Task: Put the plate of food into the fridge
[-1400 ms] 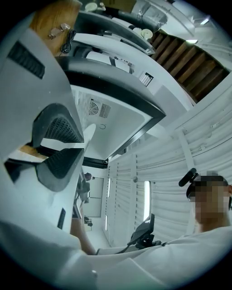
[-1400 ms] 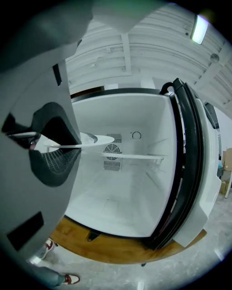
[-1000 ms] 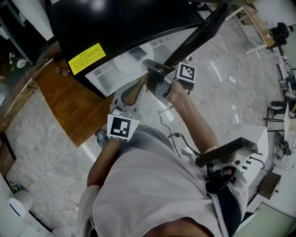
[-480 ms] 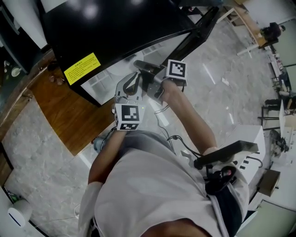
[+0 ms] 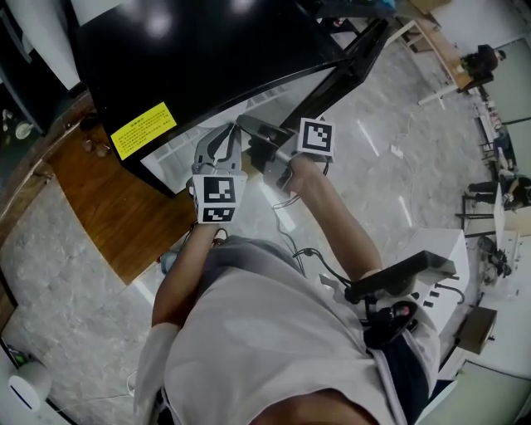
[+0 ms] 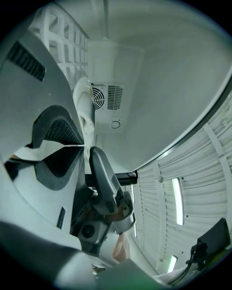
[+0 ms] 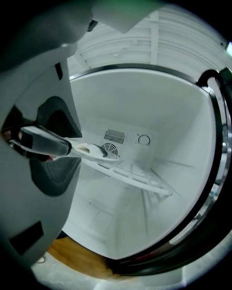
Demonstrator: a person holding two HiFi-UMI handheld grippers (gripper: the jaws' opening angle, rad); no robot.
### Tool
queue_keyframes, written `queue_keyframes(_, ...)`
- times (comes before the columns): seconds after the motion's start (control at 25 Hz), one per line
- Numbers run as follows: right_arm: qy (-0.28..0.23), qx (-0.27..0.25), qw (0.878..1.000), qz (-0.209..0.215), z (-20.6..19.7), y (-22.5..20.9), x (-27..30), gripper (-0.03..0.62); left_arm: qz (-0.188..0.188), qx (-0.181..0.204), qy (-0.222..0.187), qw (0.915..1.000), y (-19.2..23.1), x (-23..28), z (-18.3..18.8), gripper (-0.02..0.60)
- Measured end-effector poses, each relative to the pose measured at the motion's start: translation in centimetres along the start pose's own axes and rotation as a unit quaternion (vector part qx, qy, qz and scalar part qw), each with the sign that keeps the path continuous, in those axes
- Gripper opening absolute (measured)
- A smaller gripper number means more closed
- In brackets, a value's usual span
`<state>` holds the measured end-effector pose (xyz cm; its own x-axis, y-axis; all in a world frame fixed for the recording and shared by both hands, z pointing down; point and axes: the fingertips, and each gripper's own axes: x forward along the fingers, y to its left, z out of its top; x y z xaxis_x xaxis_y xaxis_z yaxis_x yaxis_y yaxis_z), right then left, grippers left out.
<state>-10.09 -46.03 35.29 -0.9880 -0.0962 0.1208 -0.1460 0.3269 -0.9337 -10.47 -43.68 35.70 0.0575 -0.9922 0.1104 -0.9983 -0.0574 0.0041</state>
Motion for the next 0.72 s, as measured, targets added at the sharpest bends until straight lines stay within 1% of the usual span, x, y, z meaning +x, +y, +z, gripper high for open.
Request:
queue_keyframes(0.08,-0.009,-0.07,0.997,0.033,-0.4,2.1,0.1,0.114,0.005,-0.005,0.002,1.0,0.7,0.3,0.2,0.029)
queue_keyframes(0.12,-0.016,-0.113,0.993,0.031,-0.7,2.8,0.1,0.08,0.007,-0.006,0.003,1.0,1.0,0.3,0.3,0.029)
queue_keyframes(0.16,-0.023,-0.159,0.987,0.011,-0.9,3.0,0.0,0.05,0.008,-0.006,0.003,0.9999,1.1,0.2,0.5,0.025)
queue_keyframes(0.2,-0.026,-0.207,0.978,-0.017,-1.0,2.8,0.0,0.038,0.01,-0.006,0.005,0.9999,1.2,0.1,0.7,0.025)
queue_keyframes(0.24,-0.026,-0.256,0.965,-0.043,-1.1,2.5,0.1,0.034,0.012,-0.006,0.006,0.9999,1.3,-0.1,0.6,0.026)
queue_keyframes(0.28,-0.025,-0.304,0.95,-0.069,-1.2,2.1,0.3,0.031,0.014,-0.008,0.007,0.9998,1.3,-0.4,0.5,0.026)
queue_keyframes(0.36,-0.024,-0.392,0.911,-0.121,-0.9,1.3,0.8,0.031,0.018,-0.016,0.007,0.9997,1.6,-1.2,-0.1,0.026)
queue_keyframes(0.4,-0.026,-0.426,0.893,-0.142,-0.8,1.0,1.1,0.031,0.021,-0.019,0.006,0.9996,1.8,-1.6,-0.3,0.026)
queue_keyframes(0.44,-0.03,-0.45,0.879,-0.154,-0.7,1.1,1.4,0.031,0.026,-0.021,0.005,0.9994,2.1,-2.1,-0.4,0.026)
queue_keyframes(0.48,-0.035,-0.468,0.869,-0.159,-0.7,1.4,1.6,0.031,0.03,-0.023,0.004,0.9993,2.4,-2.7,-0.5,0.026)
queue_keyframes(0.56,-0.048,-0.49,0.856,-0.159,-0.8,2.2,1.7,0.031,0.035,-0.031,0.002,0.9989,2.7,-3.8,-0.7,0.026)
queue_keyframes(0.64,-0.06,-0.497,0.852,-0.154,-1.2,2.8,1.2,0.031,0.037,-0.041,-0.002,0.9984,2.7,-4.9,-0.5,0.026)
queue_keyframes(0.72,-0.07,-0.496,0.853,-0.146,-2.0,3.4,0.3,0.03,0.04,-0.049,-0.008,0.998,2.4,-6.0,-0.2,0.025)
